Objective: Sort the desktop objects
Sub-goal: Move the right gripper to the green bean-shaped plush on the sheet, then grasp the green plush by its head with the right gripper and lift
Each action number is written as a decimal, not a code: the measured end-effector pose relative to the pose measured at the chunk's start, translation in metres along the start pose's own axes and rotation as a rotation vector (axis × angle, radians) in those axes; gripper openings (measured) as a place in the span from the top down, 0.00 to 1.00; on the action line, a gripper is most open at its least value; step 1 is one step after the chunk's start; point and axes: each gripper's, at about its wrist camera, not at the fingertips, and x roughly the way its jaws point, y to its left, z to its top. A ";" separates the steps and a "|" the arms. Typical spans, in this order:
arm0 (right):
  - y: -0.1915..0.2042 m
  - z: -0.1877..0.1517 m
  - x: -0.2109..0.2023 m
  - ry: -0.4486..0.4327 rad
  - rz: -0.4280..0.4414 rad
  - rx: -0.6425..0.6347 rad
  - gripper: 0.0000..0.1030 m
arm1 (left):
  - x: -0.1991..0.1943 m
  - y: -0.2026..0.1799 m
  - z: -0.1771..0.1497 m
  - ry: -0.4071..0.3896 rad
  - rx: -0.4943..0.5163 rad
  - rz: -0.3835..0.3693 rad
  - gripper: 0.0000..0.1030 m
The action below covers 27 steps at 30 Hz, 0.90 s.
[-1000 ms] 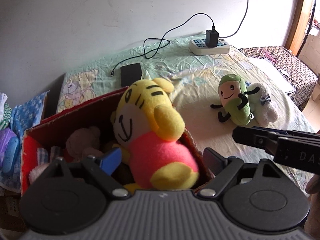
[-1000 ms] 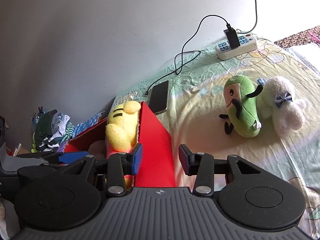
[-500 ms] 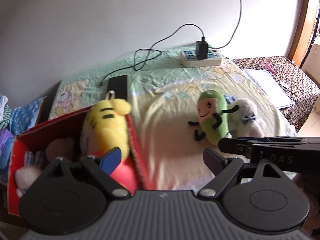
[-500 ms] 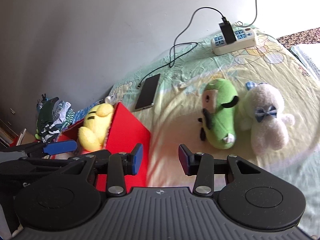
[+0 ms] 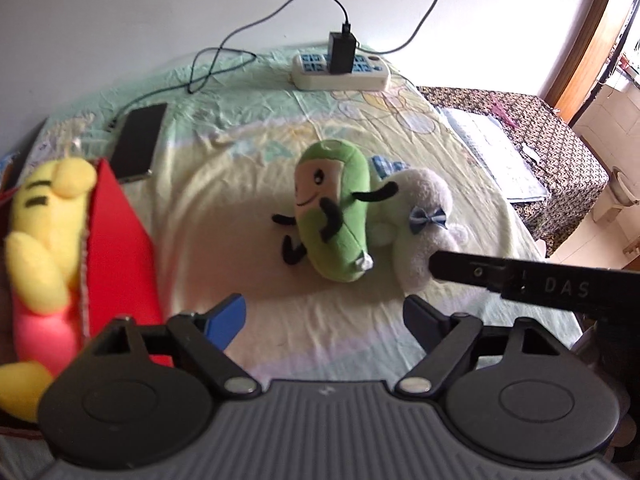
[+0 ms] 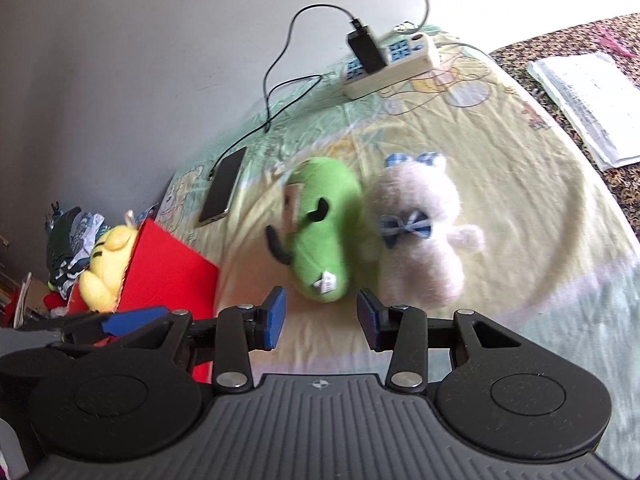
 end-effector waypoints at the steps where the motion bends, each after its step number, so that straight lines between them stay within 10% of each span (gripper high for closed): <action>1: -0.005 0.002 0.000 -0.001 -0.006 0.009 0.58 | 0.003 0.000 0.001 0.002 -0.007 -0.009 0.17; 27: -0.003 0.062 0.088 0.113 0.160 0.114 0.43 | 0.088 0.020 0.043 0.004 -0.097 0.035 0.08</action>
